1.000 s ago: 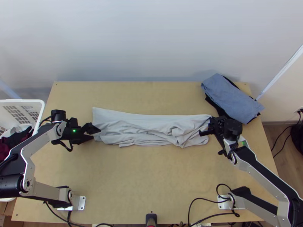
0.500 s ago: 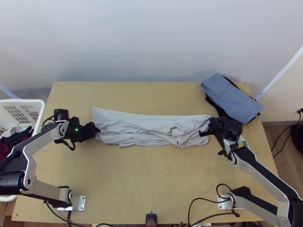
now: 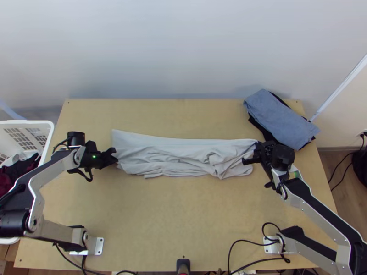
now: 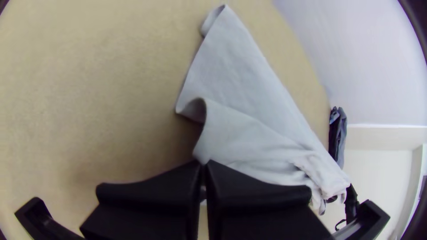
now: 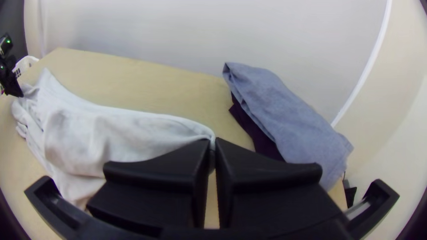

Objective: Fold the t-shirt

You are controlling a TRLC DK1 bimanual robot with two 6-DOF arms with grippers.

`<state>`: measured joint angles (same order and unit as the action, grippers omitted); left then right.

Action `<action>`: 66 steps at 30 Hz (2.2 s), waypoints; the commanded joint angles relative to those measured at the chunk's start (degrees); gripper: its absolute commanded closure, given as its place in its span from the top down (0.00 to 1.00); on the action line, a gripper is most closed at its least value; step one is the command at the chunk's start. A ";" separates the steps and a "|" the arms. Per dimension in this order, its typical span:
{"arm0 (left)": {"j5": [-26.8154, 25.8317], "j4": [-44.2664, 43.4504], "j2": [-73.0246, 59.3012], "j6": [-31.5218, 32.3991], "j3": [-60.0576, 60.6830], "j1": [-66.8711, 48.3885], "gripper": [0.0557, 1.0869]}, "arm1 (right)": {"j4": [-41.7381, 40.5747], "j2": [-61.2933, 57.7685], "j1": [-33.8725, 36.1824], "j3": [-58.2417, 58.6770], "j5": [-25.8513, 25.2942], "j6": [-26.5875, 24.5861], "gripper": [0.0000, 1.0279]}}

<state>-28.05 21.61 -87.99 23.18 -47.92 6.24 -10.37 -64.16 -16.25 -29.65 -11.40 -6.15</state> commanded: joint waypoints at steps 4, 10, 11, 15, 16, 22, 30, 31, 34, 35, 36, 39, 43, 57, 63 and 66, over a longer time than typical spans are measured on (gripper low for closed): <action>4.76 6.52 8.62 1.17 -7.10 0.53 0.04 | 11.51 1.93 0.61 -8.76 -1.87 9.49 0.03; 9.16 9.07 14.68 -0.24 -16.50 0.79 0.04 | 28.30 0.88 -1.15 -23.00 -1.79 21.80 0.03; 9.51 9.95 15.12 -0.50 -18.26 0.79 0.04 | 31.03 0.26 -1.50 -25.55 -1.79 23.47 0.03; 10.48 12.23 15.83 -2.44 -24.06 0.62 0.04 | 38.50 -2.02 -2.29 -34.25 -1.52 27.69 0.03; 11.62 11.88 16.35 -3.14 -24.94 0.53 0.04 | 40.08 -2.37 -2.29 -36.18 -1.43 28.48 0.03; 16.72 10.74 17.67 -5.07 -31.97 0.79 0.04 | 50.19 -8.52 -3.52 -50.68 -0.12 29.80 0.03; 27.26 7.84 15.91 -9.47 -40.32 0.70 0.04 | 65.21 -24.34 -2.82 -78.54 2.17 29.00 0.03; 27.88 7.84 15.74 -9.82 -41.11 0.79 0.04 | 67.85 -26.63 -2.82 -82.41 2.17 28.74 0.03; 29.64 8.45 14.95 -11.49 -43.75 0.97 0.04 | 75.32 -33.22 -2.56 -92.87 2.43 26.81 0.03; 30.78 8.37 14.95 -12.28 -44.36 0.97 0.04 | 75.41 -34.19 -2.29 -93.84 3.05 26.81 0.03; 31.04 8.37 14.95 -12.63 -45.07 0.97 0.04 | 75.41 -35.07 -1.68 -94.72 4.02 26.81 0.03; 32.71 8.28 14.60 -13.77 -47.79 0.79 0.04 | 75.32 -38.67 -0.98 -99.81 4.02 27.42 0.03; 36.23 6.34 13.19 -16.41 -51.40 -0.53 0.04 | 70.05 -40.43 0.17 -103.77 3.75 32.70 0.03; 47.57 -7.54 12.40 -20.37 -56.84 -4.13 0.04 | 39.99 -33.84 2.98 -103.51 4.63 22.50 0.03; 49.94 -11.59 16.09 -22.48 -56.67 -5.62 0.04 | 36.56 -24.17 2.89 -100.96 4.72 21.45 0.03; 50.11 -13.43 18.64 -23.09 -56.58 -5.62 0.04 | 36.56 -17.58 2.72 -99.02 4.89 20.04 0.03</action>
<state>19.16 11.35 -73.95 1.48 -102.37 -0.16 28.53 -89.82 -14.50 -129.62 -4.64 15.59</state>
